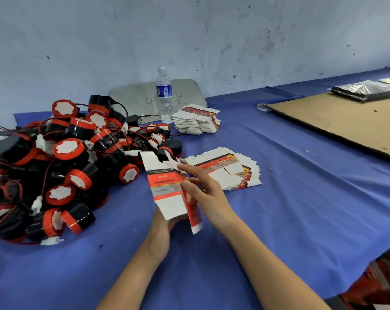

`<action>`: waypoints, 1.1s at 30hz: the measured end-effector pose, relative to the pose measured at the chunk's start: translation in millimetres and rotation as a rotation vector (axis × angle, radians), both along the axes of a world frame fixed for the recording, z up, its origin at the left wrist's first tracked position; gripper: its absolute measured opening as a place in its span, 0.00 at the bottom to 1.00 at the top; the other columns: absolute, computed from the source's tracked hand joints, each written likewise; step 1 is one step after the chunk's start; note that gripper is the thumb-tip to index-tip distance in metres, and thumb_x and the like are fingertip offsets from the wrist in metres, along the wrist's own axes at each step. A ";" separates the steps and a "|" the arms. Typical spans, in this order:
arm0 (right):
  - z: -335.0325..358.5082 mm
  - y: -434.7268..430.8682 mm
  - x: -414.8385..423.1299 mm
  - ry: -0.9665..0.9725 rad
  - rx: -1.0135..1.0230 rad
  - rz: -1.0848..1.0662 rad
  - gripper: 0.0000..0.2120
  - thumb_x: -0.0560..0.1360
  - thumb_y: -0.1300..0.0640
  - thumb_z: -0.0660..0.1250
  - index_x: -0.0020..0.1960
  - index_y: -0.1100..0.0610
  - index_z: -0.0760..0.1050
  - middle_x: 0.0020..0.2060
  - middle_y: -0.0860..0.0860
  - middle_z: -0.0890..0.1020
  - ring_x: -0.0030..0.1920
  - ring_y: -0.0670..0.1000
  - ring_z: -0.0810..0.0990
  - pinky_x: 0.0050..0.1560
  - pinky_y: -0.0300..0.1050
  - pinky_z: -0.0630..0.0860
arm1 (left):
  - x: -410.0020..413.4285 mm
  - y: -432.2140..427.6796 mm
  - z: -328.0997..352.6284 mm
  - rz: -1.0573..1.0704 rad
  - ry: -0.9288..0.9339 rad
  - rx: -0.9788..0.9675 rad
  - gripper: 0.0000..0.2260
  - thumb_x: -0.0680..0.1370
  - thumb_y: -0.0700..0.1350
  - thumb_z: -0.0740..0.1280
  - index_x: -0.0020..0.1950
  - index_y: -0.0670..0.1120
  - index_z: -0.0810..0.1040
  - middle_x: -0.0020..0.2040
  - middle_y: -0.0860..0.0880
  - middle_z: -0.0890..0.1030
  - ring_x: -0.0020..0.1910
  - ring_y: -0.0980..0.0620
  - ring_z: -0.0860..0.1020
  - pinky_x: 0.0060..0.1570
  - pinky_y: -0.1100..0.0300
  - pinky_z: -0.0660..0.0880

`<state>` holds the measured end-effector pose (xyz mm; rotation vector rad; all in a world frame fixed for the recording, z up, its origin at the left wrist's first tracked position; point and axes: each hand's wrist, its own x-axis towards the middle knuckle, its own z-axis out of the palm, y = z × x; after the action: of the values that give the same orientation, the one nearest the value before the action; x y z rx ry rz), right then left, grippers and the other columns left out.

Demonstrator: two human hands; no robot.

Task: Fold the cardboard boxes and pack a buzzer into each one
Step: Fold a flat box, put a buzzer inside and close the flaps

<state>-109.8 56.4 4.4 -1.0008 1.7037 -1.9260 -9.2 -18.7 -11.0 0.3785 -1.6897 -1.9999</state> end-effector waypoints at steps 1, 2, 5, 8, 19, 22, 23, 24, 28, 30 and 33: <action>-0.6 -0.6 1.2 0.013 0.006 -0.009 0.18 0.73 0.48 0.65 0.63 0.44 0.75 0.62 0.51 0.78 0.60 0.51 0.77 0.64 0.52 0.73 | 0.3 -1.6 -3.3 -0.054 0.010 0.012 0.10 0.79 0.41 0.58 0.57 0.46 0.75 0.59 0.44 0.80 0.51 0.56 0.82 0.44 0.65 0.78; -0.4 -1.2 2.8 -0.001 -0.003 -0.008 0.19 0.72 0.46 0.66 0.63 0.44 0.75 0.63 0.52 0.77 0.61 0.51 0.76 0.65 0.53 0.72 | 1.4 -2.5 -4.1 -0.112 0.009 0.011 0.08 0.81 0.40 0.58 0.55 0.47 0.75 0.61 0.43 0.78 0.48 0.59 0.83 0.43 0.66 0.78; 0.5 -1.7 5.3 -0.065 -0.021 0.000 0.29 0.66 0.38 0.67 0.66 0.37 0.68 0.68 0.46 0.73 0.66 0.48 0.74 0.68 0.51 0.70 | -3.5 -0.3 6.2 -0.109 -0.011 -0.055 0.18 0.77 0.54 0.64 0.65 0.48 0.72 0.64 0.48 0.78 0.56 0.58 0.80 0.50 0.58 0.79; 0.8 -0.5 2.5 -0.083 -0.039 -0.007 0.36 0.62 0.37 0.69 0.68 0.32 0.62 0.69 0.44 0.69 0.67 0.48 0.73 0.68 0.50 0.71 | -2.4 2.5 10.2 -0.062 0.023 -0.039 0.31 0.67 0.59 0.64 0.67 0.47 0.70 0.63 0.47 0.79 0.60 0.48 0.79 0.54 0.51 0.79; 4.5 3.1 4.0 -0.023 -0.034 0.070 0.46 0.61 0.41 0.71 0.74 0.36 0.54 0.72 0.45 0.66 0.64 0.45 0.75 0.62 0.41 0.74 | 1.1 2.2 9.7 -0.059 0.041 0.037 0.54 0.56 0.76 0.71 0.72 0.44 0.66 0.64 0.44 0.79 0.62 0.47 0.78 0.59 0.50 0.77; 6.2 2.5 6.6 -0.035 -0.065 0.089 0.42 0.63 0.44 0.71 0.73 0.37 0.56 0.71 0.46 0.69 0.57 0.48 0.80 0.61 0.52 0.76 | -2.0 0.1 13.5 -0.045 0.080 0.030 0.55 0.59 0.71 0.73 0.78 0.47 0.57 0.67 0.43 0.75 0.61 0.48 0.79 0.50 0.53 0.80; 6.7 2.4 6.9 -0.039 -0.071 0.086 0.41 0.65 0.47 0.72 0.73 0.37 0.57 0.70 0.46 0.69 0.56 0.49 0.81 0.60 0.52 0.77 | -2.7 -0.6 13.2 -0.050 0.093 0.032 0.52 0.61 0.67 0.73 0.78 0.49 0.56 0.67 0.43 0.75 0.60 0.49 0.79 0.48 0.54 0.80; 6.8 2.4 6.8 -0.050 -0.081 0.084 0.39 0.67 0.50 0.71 0.73 0.38 0.57 0.69 0.47 0.70 0.55 0.50 0.81 0.58 0.52 0.77 | -3.4 -1.2 12.6 -0.047 0.109 0.038 0.47 0.64 0.62 0.71 0.78 0.51 0.56 0.67 0.44 0.76 0.59 0.49 0.80 0.47 0.55 0.80; 6.9 3.3 5.5 -0.103 -0.124 0.122 0.30 0.71 0.57 0.68 0.70 0.44 0.66 0.59 0.45 0.80 0.49 0.48 0.82 0.50 0.43 0.79 | -4.3 -3.0 9.2 -0.054 0.168 0.053 0.42 0.65 0.57 0.65 0.78 0.54 0.56 0.65 0.49 0.78 0.58 0.50 0.80 0.46 0.58 0.79; 7.6 3.3 6.0 -0.136 -0.125 0.137 0.25 0.71 0.58 0.67 0.68 0.47 0.71 0.53 0.46 0.83 0.48 0.46 0.83 0.47 0.39 0.78 | -5.2 -2.1 8.5 -0.057 0.160 0.080 0.43 0.64 0.57 0.66 0.78 0.53 0.57 0.66 0.46 0.77 0.58 0.49 0.80 0.45 0.57 0.80; 8.5 3.7 5.9 -0.157 -0.091 0.133 0.19 0.72 0.56 0.67 0.62 0.47 0.75 0.48 0.46 0.85 0.47 0.47 0.83 0.46 0.39 0.79 | -5.9 -0.9 6.9 -0.068 0.131 0.088 0.43 0.64 0.58 0.65 0.77 0.51 0.57 0.63 0.45 0.78 0.57 0.48 0.81 0.45 0.52 0.81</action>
<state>-104.0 60.1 12.8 -0.9425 1.4380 -1.9551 -15.1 -19.6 -4.1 0.2170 -1.5578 -2.1050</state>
